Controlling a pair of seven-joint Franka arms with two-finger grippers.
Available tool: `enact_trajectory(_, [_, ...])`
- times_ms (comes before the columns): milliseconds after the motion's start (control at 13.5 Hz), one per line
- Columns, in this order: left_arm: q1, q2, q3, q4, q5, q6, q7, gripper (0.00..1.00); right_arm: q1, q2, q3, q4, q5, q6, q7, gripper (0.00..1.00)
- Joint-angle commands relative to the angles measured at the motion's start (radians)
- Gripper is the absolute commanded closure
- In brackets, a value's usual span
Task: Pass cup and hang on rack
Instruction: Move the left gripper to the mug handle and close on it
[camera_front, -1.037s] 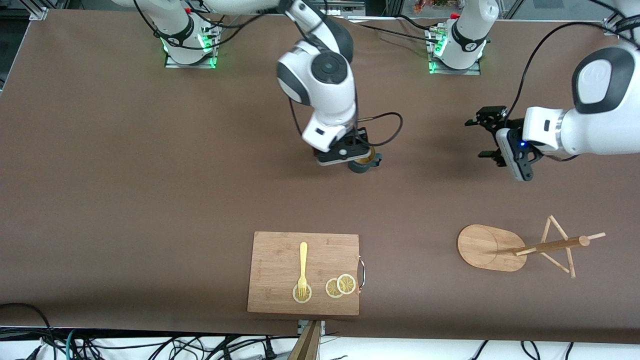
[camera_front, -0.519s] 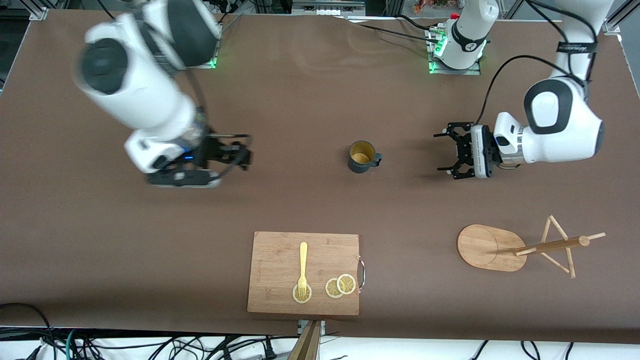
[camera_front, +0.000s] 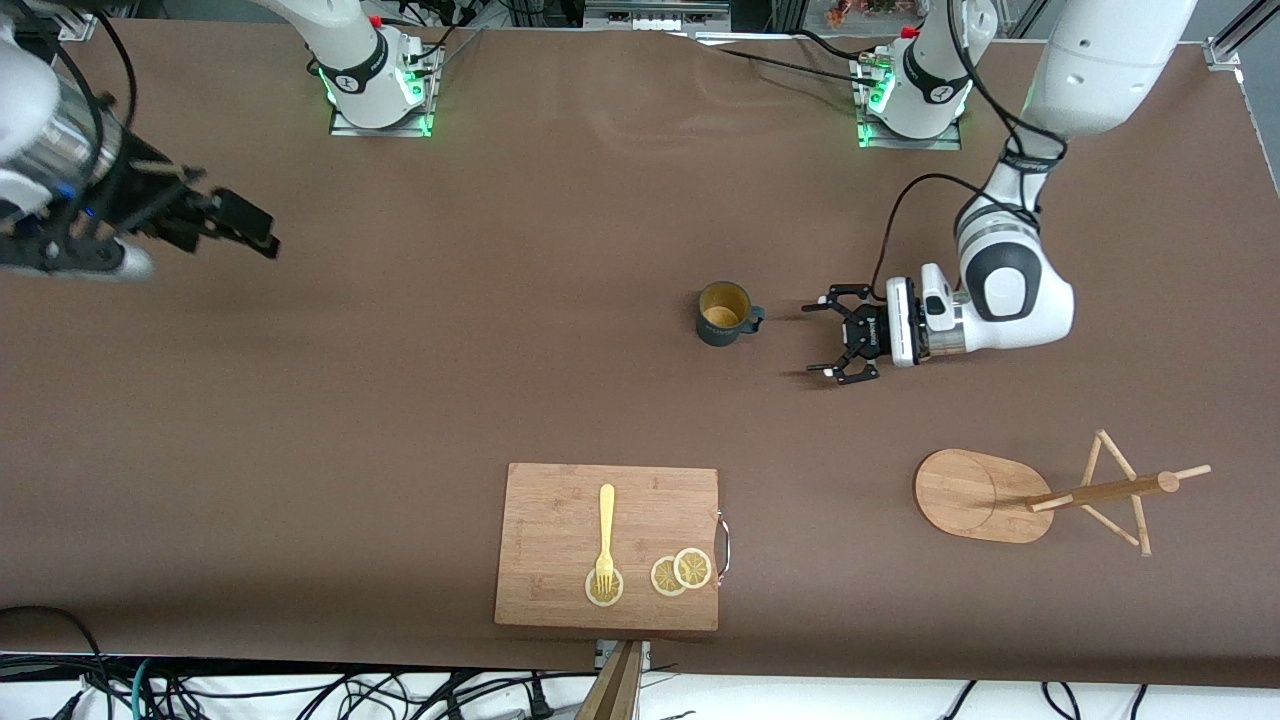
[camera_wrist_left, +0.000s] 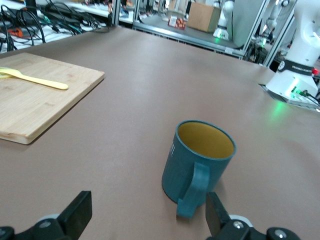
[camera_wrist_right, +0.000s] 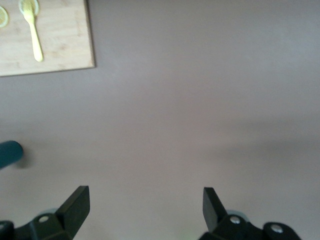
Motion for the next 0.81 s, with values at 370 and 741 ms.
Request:
enact_trajectory(370, [-0.001, 0.054, -0.072, -0.072, -0.177, 0.000, 0.252, 0.00, 0.006, -0.094, -0.001, -0.107, -0.078, 0.051, -0.048, 0.00])
enact_trajectory(741, [0.008, 0.076, -0.089, -0.079, -0.188, -0.003, 0.328, 0.45, -0.345, -0.057, 0.236, -0.068, -0.062, 0.040, -0.174, 0.00])
